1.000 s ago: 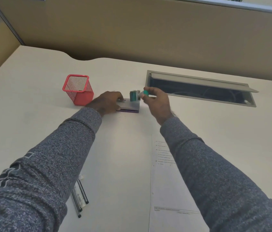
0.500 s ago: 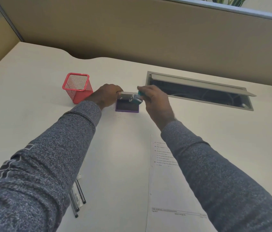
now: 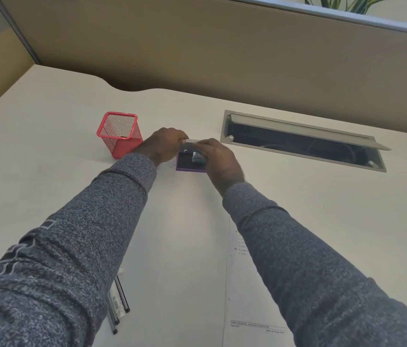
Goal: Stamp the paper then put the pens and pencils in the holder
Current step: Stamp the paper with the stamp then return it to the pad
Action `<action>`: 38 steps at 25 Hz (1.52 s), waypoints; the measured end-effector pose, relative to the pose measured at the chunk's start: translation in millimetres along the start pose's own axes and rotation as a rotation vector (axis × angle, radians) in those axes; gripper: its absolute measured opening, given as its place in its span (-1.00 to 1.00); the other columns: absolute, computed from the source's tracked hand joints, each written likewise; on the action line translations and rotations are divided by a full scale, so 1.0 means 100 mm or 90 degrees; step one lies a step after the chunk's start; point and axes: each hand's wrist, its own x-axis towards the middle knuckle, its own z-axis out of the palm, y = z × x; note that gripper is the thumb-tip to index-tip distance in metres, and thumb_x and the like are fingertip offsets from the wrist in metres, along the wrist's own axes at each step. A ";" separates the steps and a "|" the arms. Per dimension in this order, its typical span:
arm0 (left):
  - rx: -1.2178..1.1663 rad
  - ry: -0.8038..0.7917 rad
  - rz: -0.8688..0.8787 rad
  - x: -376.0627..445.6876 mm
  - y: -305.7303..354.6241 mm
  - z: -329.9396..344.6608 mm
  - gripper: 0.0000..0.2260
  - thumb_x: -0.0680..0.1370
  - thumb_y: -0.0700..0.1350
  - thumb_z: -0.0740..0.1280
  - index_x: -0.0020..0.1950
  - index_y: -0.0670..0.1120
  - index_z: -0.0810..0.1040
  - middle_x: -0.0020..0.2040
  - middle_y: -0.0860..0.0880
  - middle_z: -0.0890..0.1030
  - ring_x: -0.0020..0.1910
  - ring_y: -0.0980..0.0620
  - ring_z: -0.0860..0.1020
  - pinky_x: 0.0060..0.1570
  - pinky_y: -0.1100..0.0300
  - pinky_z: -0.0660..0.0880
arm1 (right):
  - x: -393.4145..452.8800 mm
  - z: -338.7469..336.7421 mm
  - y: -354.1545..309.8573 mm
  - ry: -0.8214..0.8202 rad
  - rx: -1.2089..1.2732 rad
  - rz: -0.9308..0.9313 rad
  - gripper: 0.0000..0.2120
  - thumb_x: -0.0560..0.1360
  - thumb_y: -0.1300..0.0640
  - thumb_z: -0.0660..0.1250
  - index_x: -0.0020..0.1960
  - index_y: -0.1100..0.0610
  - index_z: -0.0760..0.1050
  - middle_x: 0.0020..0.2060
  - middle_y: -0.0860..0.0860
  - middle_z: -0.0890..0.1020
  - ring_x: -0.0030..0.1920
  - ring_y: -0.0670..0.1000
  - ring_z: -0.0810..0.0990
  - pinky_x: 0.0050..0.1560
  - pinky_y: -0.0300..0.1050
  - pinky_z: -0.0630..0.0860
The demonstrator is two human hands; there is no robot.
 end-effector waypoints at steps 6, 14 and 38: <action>-0.010 -0.001 -0.016 -0.02 0.01 0.00 -0.71 0.63 -0.23 0.12 0.26 -0.16 0.55 0.19 -0.18 0.60 0.12 -0.18 0.53 0.14 -0.02 0.48 | -0.01 -0.05 -0.04 -0.015 0.003 0.004 -0.56 0.40 0.41 0.42 0.23 0.11 0.57 0.13 0.14 0.62 0.03 0.20 0.60 0.02 0.01 0.60; -0.011 0.012 -0.004 -0.05 -0.08 0.11 -0.73 0.61 -0.19 0.12 0.13 -0.09 0.60 0.05 -0.13 0.65 0.00 -0.13 0.54 -0.04 0.05 0.45 | -0.06 -0.10 0.06 0.021 0.001 -0.004 -0.61 0.45 0.45 0.32 0.23 0.19 0.54 0.10 0.12 0.61 0.02 0.13 0.59 0.07 0.04 0.57; -0.057 0.090 0.035 -1.37 0.85 1.04 -0.65 0.60 -0.20 0.19 0.39 -0.11 0.44 0.47 -0.03 0.38 0.46 0.01 0.32 0.42 0.11 0.18 | -3.09 -1.58 0.52 0.198 0.550 0.574 -0.71 0.48 0.17 0.43 0.18 -0.02 0.58 0.00 -0.06 0.71 0.05 -0.01 0.66 0.20 -0.07 0.47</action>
